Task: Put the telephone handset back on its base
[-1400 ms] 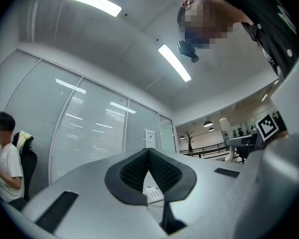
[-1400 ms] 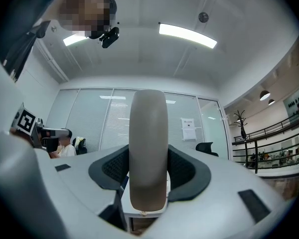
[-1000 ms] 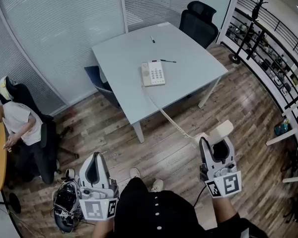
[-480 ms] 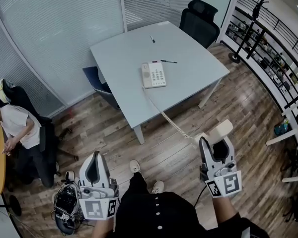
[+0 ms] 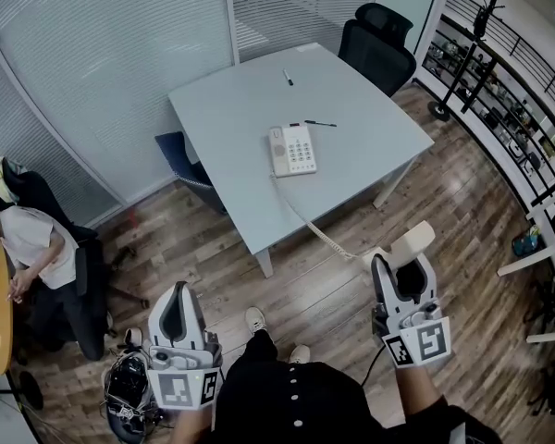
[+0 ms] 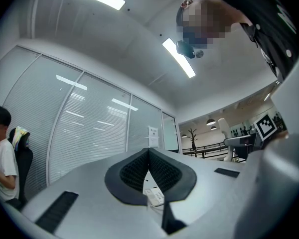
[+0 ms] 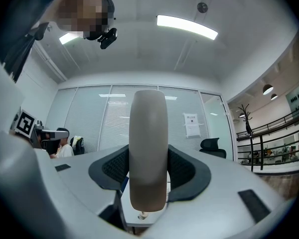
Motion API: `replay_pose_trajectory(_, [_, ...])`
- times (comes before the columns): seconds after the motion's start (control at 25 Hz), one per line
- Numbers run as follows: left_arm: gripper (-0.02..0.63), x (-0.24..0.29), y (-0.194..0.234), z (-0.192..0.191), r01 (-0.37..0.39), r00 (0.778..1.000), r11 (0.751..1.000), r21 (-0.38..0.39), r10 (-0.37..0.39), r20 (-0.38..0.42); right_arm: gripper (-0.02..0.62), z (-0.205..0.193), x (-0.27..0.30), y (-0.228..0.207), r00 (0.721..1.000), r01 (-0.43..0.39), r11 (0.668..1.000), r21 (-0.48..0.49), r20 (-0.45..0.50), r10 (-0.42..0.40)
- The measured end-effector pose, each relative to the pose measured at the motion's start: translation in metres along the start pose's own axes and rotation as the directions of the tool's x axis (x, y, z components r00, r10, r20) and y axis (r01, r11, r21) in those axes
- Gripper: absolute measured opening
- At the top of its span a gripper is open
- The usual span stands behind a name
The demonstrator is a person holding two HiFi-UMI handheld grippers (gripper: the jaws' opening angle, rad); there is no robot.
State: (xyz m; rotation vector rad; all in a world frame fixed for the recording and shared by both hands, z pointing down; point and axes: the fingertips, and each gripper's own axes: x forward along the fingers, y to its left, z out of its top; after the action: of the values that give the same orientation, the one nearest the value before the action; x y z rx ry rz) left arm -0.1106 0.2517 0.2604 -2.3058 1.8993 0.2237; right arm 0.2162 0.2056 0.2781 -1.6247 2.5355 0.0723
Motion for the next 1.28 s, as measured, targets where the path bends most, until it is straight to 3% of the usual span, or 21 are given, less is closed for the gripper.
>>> replay_pose_trajectory(1.28, [0.014, 0.121, 0.097, -0.024, 0.044, 0.998, 0.999, -0.022, -0.043, 0.044, 0.233, -0.007, 0.136, 0.008, 0.998, 0.062, 0.998, -0.032, 0.03, -0.061])
